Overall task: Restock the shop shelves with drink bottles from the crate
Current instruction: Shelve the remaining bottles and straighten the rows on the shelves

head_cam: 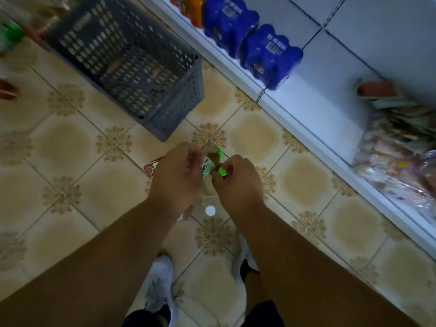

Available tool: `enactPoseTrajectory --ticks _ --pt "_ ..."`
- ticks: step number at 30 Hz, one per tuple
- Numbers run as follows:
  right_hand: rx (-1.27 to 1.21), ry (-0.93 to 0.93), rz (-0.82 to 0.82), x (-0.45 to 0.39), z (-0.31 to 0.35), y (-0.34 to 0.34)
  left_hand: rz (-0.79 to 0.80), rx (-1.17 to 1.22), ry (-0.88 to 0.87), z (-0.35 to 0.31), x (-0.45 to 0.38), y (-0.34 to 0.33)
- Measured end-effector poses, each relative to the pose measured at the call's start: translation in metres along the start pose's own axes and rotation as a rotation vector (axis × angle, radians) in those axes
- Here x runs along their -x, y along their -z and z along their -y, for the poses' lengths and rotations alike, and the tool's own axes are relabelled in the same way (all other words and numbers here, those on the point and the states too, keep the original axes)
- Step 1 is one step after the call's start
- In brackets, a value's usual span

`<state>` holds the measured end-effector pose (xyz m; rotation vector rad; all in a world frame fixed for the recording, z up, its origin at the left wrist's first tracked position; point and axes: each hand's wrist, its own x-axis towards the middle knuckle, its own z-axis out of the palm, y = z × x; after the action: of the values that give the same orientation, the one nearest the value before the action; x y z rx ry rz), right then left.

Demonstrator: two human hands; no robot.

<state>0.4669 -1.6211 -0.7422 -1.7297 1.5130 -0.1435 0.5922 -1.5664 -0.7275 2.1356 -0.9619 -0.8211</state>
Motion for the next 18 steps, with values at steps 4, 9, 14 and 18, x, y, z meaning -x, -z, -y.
enactPoseTrajectory --ticks 4,9,14,18 --pt "0.122 -0.14 0.062 -0.055 -0.069 -0.069 0.105 0.013 0.093 0.084 -0.034 -0.069" --pt "0.272 -0.18 0.201 -0.103 -0.118 -0.127 0.237 -0.027 0.167 0.15 -0.063 -0.123" --pt "0.357 -0.124 0.222 -0.129 -0.13 -0.143 0.341 -0.067 0.217 0.18 -0.08 -0.137" --pt "0.287 0.037 0.18 -0.12 -0.11 -0.122 0.454 -0.014 0.233 0.178 -0.082 -0.134"
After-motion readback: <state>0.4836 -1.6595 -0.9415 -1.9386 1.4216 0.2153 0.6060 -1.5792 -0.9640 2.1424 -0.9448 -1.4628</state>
